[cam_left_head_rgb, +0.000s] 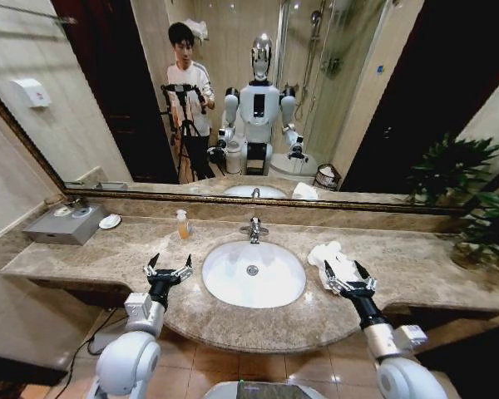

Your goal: Pick up the towel from the sink counter and wipe the mirror surface.

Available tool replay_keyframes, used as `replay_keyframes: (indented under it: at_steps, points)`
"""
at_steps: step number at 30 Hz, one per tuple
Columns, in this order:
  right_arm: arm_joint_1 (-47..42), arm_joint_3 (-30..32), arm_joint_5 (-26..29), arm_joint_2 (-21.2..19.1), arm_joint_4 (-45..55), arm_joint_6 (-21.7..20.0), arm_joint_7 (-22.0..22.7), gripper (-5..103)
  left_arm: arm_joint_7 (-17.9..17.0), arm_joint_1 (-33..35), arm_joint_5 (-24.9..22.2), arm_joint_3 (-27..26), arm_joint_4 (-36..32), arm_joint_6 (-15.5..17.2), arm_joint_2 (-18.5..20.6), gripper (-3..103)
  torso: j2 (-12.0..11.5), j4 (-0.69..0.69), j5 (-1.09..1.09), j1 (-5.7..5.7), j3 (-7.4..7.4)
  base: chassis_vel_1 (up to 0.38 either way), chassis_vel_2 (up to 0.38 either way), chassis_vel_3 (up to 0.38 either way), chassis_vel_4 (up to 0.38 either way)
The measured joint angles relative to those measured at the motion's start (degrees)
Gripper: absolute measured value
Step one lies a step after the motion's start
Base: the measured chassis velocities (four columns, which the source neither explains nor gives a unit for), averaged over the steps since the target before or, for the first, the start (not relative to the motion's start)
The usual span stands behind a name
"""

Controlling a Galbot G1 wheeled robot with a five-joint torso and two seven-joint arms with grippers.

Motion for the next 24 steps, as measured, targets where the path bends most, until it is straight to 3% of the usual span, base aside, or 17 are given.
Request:
replay_keyframes:
  at_steps: [24]
  points:
    - [-3.9, -2.1, -2.4, -0.2, -0.4, 4.5, -0.3, 100, 0.0, 0.0, 0.0, 0.0, 0.0, 0.0, 0.0, 100, 0.0, 0.0, -0.01, 0.01, 0.0, 0.092, -0.093, -0.091, 0.09]
